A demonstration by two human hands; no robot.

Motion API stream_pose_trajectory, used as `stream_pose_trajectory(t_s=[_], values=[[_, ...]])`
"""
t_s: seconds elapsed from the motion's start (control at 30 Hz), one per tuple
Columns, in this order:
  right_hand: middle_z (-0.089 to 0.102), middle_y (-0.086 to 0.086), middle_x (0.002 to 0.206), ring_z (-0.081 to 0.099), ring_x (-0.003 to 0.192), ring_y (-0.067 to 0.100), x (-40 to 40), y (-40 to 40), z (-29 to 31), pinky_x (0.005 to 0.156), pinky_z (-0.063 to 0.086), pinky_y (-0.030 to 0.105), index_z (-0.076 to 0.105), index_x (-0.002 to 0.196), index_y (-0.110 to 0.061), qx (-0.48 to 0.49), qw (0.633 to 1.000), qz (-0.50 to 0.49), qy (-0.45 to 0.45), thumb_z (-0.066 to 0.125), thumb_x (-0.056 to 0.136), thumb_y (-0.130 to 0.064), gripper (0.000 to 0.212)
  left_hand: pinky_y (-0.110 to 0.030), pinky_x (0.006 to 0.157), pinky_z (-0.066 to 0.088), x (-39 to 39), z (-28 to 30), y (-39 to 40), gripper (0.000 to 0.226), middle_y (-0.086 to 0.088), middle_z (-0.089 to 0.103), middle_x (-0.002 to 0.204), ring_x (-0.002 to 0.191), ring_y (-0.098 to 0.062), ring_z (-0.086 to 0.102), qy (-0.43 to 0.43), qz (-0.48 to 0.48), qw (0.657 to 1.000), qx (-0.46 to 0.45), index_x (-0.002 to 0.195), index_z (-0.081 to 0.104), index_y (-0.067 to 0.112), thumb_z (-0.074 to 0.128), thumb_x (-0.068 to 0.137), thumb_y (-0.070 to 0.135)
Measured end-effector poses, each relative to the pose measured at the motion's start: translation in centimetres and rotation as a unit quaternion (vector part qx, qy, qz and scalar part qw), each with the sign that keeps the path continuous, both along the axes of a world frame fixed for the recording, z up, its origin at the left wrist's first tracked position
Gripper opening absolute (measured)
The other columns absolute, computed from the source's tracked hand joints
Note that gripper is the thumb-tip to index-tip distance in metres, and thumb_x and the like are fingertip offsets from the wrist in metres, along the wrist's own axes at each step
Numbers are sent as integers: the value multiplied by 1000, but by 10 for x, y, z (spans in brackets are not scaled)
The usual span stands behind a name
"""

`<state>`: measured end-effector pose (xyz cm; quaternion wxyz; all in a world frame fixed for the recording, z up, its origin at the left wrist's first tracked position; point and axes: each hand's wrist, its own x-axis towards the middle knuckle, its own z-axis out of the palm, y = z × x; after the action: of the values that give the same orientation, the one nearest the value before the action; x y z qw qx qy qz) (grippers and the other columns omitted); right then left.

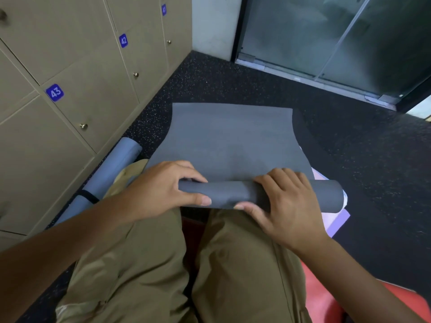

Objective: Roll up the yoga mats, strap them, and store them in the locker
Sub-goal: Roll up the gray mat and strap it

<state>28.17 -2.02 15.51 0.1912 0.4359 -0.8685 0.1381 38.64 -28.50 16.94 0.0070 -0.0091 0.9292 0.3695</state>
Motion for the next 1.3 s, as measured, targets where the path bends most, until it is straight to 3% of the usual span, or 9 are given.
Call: stream_pose_trajectory(t_s=[0.1,0.23,0.43,0.53,0.7,0.83,1.03,1.2,1.3], values=[[60,1,90,56,84,27,-5,2,-5,76,43,41,71,100,-15,11,999,1,-30,50,89,-80,69,-8,79,40,-15,7,-9,32,19,69,103,92,9,61,-68,-22,997,14,104,77,40,76,81,63],[61,-4,84,59,79,22,-24,-5,1,73,47,40,72,95,-21,20,995,1,-97,37,88,-85,73,-34,95,50,-30,4,-18,54,23,72,102,103,0,64,-80,-45,995,25,103,78,37,60,75,79],[56,-6,75,53,79,8,-52,-21,19,66,43,36,58,71,-23,81,960,-27,-267,33,74,-93,75,-33,74,49,-21,-17,3,33,8,69,96,86,-15,60,256,30,955,-146,109,80,20,60,98,44],[51,-5,69,48,81,5,-58,-25,21,65,38,35,49,64,-19,87,950,2,-301,40,78,-90,72,-42,70,54,-10,-29,16,37,1,71,100,85,-25,64,303,71,925,-216,116,78,13,58,101,41],[53,-10,105,52,90,7,-59,-25,23,81,46,34,53,105,-27,43,935,-26,-352,48,67,-91,74,-44,85,54,-4,-36,17,80,-2,66,118,104,-28,62,234,54,932,-273,133,67,12,66,79,71],[52,-13,102,54,83,7,-66,-32,26,77,49,36,52,99,-30,33,955,-33,-294,45,71,-91,67,-43,83,55,-18,-37,14,91,-4,65,115,102,-29,63,194,37,931,-306,136,64,11,70,69,73],[60,1,83,55,80,26,-59,-26,7,75,40,38,62,89,-15,-21,1000,1,-9,49,96,-61,48,-41,86,52,-42,-29,-3,83,5,64,113,107,-19,59,74,1,972,-221,137,62,25,63,74,80],[66,2,104,59,97,27,-62,-12,-4,86,46,42,67,116,-16,35,997,18,-65,48,91,-72,64,-42,85,51,-61,-7,-17,61,13,61,95,91,-10,58,-69,-39,987,-142,109,64,40,59,69,86],[67,0,105,60,98,26,-66,-13,-6,87,45,40,67,119,-18,36,994,13,-98,47,89,-74,67,-39,82,49,-66,-4,-15,61,14,59,105,98,-13,59,-79,-60,974,-203,115,59,36,55,79,85]])
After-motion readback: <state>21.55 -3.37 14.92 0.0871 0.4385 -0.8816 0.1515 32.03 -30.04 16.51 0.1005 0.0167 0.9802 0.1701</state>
